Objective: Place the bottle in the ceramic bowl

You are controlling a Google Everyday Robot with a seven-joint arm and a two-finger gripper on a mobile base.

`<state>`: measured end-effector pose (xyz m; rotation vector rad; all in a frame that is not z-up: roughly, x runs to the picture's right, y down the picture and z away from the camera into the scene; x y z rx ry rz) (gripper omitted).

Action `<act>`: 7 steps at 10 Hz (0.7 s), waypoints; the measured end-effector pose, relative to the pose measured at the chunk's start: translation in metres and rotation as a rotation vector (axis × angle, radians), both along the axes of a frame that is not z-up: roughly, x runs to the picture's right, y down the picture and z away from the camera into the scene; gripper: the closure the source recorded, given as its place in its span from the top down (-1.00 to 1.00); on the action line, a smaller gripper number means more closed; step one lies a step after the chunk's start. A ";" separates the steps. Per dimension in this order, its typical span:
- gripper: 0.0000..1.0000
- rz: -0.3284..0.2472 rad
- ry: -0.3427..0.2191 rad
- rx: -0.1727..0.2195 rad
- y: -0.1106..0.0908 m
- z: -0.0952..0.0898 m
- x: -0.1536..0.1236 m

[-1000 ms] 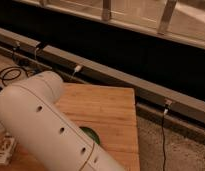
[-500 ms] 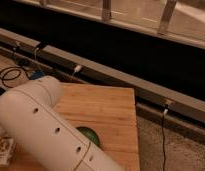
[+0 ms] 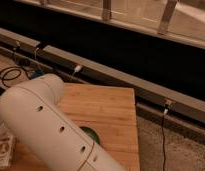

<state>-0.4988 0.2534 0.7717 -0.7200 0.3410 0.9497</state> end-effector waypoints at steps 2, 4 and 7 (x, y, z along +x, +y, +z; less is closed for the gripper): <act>-1.00 0.094 -0.064 0.010 -0.024 -0.006 0.014; -1.00 0.204 -0.139 0.038 -0.061 -0.008 0.049; -1.00 0.337 -0.191 0.050 -0.072 -0.016 0.111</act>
